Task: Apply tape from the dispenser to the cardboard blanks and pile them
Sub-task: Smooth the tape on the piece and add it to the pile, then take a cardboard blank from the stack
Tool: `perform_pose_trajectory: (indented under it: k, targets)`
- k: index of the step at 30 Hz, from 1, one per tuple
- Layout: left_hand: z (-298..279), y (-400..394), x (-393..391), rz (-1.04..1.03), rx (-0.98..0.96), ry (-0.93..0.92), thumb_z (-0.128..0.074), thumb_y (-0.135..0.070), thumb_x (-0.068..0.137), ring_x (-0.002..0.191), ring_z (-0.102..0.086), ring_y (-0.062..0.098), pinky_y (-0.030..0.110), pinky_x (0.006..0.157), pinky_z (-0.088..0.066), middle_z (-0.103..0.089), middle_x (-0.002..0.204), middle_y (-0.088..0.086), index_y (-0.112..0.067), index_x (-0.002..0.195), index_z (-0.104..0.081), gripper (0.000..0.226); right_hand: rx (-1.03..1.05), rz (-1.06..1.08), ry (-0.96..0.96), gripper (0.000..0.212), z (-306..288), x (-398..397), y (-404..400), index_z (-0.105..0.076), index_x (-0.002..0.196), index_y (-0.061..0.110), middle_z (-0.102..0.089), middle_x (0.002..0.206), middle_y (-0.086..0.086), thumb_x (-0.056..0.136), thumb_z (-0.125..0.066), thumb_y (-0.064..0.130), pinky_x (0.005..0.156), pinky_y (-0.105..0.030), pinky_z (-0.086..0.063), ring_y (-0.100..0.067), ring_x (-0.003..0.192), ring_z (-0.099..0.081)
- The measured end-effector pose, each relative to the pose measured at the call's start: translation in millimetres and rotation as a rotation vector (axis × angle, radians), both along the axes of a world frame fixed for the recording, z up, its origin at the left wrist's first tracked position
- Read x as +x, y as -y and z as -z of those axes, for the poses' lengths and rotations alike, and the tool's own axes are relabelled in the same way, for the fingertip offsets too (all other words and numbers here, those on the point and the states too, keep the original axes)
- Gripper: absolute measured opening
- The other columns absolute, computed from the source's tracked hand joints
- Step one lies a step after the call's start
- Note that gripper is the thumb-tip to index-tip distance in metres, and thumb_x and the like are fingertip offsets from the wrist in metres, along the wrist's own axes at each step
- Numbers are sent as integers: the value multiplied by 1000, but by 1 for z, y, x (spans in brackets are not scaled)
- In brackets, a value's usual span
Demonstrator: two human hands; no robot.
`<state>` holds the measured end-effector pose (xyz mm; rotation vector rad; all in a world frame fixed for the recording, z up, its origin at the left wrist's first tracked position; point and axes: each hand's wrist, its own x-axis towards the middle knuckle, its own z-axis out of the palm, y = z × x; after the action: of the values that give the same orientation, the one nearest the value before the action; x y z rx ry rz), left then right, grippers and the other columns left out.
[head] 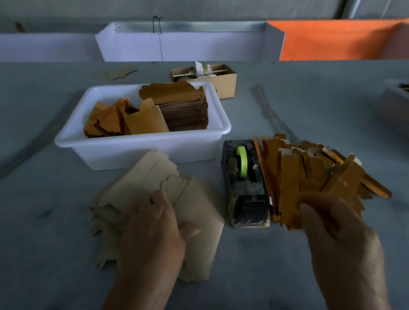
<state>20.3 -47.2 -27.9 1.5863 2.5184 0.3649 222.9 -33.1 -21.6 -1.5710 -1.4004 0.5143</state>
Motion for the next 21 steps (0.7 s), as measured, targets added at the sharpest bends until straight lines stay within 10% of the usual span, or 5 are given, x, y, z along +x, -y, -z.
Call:
perform_pose_trajectory:
  k: [4,9,14,18,21]
  targets:
    - [-1,-3,-7,-41,90,384,-71,-34,82,78,-57,19,32,63,-42,-61,85,1,-18,86,-49,28,-50,-110,-52,21,1,-7,6,-61,75,39,-66,73,14,83,-62,19,54,-16,-42,0,64,-61]
    - [-9,6,-16,-12,290,435,-66,-33,86,56,-53,15,30,48,-31,-55,57,1,-16,68,-52,28,-185,-229,-112,14,10,-14,11,-69,84,27,-71,76,10,85,-61,16,75,-35,-57,-6,78,-68]
    - [-26,18,-22,14,308,1075,-71,-22,80,72,-68,20,32,65,-48,-74,77,1,-17,81,-72,5,-294,-372,-325,10,9,-29,13,-69,88,22,-72,82,12,86,-60,17,70,-28,-57,-6,78,-69]
    - [-23,23,-6,95,271,1248,-70,-15,76,52,-62,2,12,47,-43,-72,67,-2,-8,87,-70,13,-437,-512,-604,35,6,-40,16,-70,94,22,-71,89,9,70,-59,44,66,-22,-56,-5,85,-68]
    - [-16,24,4,128,205,1286,-73,-37,56,76,-71,13,26,67,-51,-76,85,-1,-14,97,-69,47,-458,-503,-711,34,5,-46,17,-70,94,18,-71,81,5,66,-64,37,55,-20,-50,-6,70,-65]
